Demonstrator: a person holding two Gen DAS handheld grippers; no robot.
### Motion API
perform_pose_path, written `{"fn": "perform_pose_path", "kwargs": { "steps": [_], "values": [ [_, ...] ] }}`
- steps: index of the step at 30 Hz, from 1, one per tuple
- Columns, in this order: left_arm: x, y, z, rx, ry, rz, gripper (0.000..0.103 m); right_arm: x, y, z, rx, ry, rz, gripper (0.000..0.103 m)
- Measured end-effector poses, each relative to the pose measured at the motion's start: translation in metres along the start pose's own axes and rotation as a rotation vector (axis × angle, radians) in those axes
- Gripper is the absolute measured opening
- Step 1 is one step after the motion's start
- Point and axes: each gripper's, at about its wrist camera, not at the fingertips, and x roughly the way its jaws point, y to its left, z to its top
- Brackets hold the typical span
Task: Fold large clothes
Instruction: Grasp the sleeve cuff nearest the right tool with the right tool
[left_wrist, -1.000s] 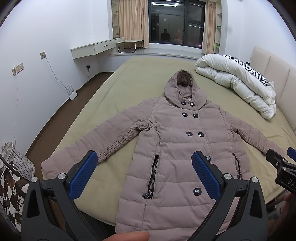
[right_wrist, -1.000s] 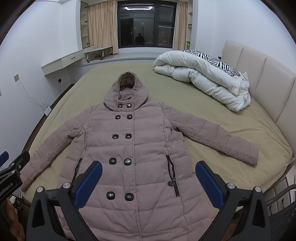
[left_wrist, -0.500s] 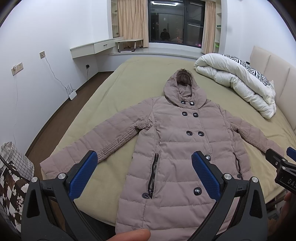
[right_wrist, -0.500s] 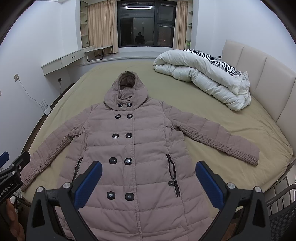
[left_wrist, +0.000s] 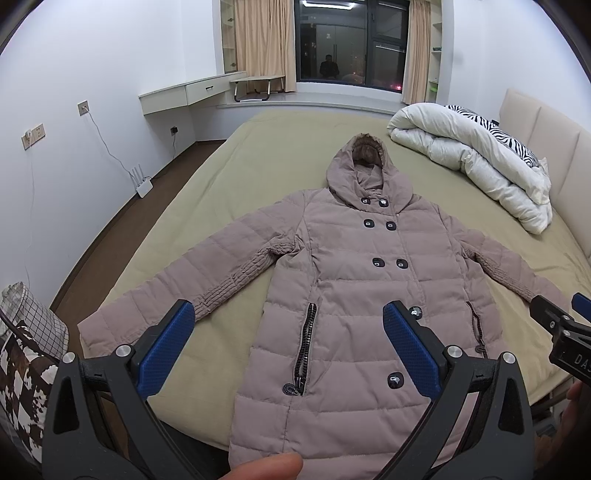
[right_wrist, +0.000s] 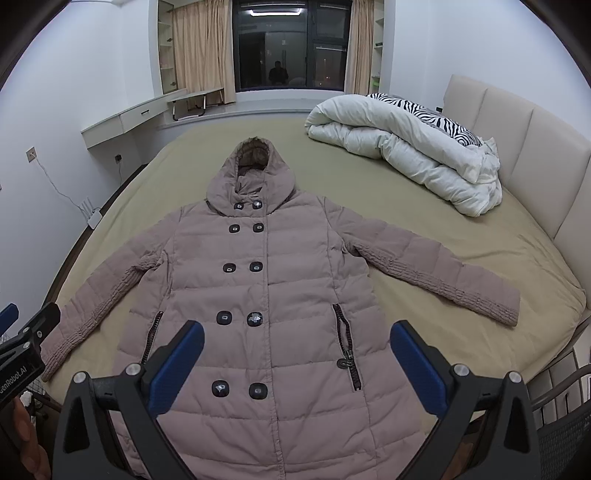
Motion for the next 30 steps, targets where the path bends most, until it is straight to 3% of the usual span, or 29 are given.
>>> {"fn": "perform_pose_path", "kwargs": {
  "steps": [10, 13, 15, 18, 19, 22, 24, 25, 27, 30],
  "values": [
    [0.031, -0.014, 0.003, 0.006, 0.043, -0.021, 0.103, 0.029, -0.018, -0.012, 0.042, 0.037, 0.008, 0.103],
    [0.052, -0.024, 0.001, 0.024, 0.071, -0.054, 0.103, 0.048, -0.054, -0.01, 0.15, 0.041, 0.077, 0.103],
    [0.074, -0.026, -0.002, 0.005, 0.104, -0.126, 0.103, 0.059, -0.093, -0.01, 0.289, -0.007, 0.134, 0.103],
    [0.117, -0.031, -0.007, -0.038, 0.204, -0.184, 0.103, 0.082, -0.181, -0.021, 0.611, -0.15, 0.193, 0.103],
    [0.13, -0.032, -0.008, -0.048, 0.215, -0.199, 0.103, 0.095, -0.215, -0.028, 0.727, -0.154, 0.17, 0.103],
    [0.148, -0.042, -0.01, -0.022, 0.134, -0.193, 0.103, 0.134, -0.308, -0.062, 1.041, -0.122, 0.103, 0.102],
    [0.162, -0.055, -0.007, 0.017, 0.139, -0.181, 0.103, 0.156, -0.356, -0.09, 1.211, -0.1, 0.08, 0.098],
    [0.171, -0.061, -0.005, 0.028, 0.16, -0.183, 0.103, 0.166, -0.376, -0.103, 1.278, -0.078, 0.069, 0.09],
    [0.188, -0.07, 0.002, 0.027, 0.198, -0.157, 0.103, 0.179, -0.404, -0.12, 1.356, -0.073, 0.081, 0.089],
    [0.201, -0.078, 0.01, -0.006, 0.192, -0.198, 0.103, 0.189, -0.432, -0.13, 1.399, -0.085, 0.056, 0.083]
  ]
}}
